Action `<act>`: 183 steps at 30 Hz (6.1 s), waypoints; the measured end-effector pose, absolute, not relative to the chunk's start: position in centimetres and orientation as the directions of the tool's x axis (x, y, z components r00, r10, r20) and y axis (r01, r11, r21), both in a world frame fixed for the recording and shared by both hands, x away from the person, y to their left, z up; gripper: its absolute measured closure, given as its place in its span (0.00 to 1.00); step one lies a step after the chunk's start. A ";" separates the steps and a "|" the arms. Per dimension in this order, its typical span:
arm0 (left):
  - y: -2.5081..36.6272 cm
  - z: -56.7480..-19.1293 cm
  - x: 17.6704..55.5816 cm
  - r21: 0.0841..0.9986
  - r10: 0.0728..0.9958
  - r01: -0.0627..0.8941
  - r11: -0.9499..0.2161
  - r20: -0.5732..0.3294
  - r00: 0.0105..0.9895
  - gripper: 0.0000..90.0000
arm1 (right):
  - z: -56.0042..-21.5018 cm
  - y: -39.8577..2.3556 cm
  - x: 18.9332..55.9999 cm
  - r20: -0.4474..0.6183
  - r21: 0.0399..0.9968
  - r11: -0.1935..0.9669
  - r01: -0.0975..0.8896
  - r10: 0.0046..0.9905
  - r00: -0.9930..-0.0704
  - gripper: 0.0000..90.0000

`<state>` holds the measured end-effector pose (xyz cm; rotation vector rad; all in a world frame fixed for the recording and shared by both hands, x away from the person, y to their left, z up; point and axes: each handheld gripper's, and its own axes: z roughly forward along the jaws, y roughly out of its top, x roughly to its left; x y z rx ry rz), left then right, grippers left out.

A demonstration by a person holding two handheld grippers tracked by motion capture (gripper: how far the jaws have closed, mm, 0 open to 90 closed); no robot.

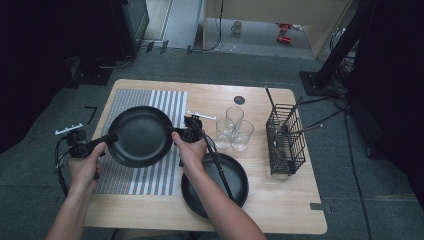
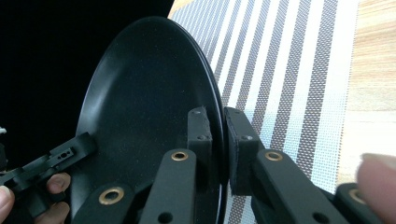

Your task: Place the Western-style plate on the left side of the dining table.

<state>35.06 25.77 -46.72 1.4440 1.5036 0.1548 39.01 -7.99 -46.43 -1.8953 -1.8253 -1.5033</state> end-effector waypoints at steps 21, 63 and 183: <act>26.9 -48.7 37.3 0.625 0.799 0.715 0.313 -0.580 0.157 0.87 | -48.6 -6.7 41.3 0.688 0.473 -0.257 0.842 0.705 -0.171 0.91; 26.0 -50.9 40.4 0.597 0.832 0.745 0.297 -0.544 0.104 0.85 | -50.7 -6.4 44.0 0.664 0.410 -0.265 0.873 0.743 -0.086 0.90; 21.6 -48.0 27.5 0.783 0.907 0.622 -0.020 -0.248 0.342 0.04 | -45.7 -8.2 28.1 0.255 0.824 0.149 0.547 0.764 -0.593 0.00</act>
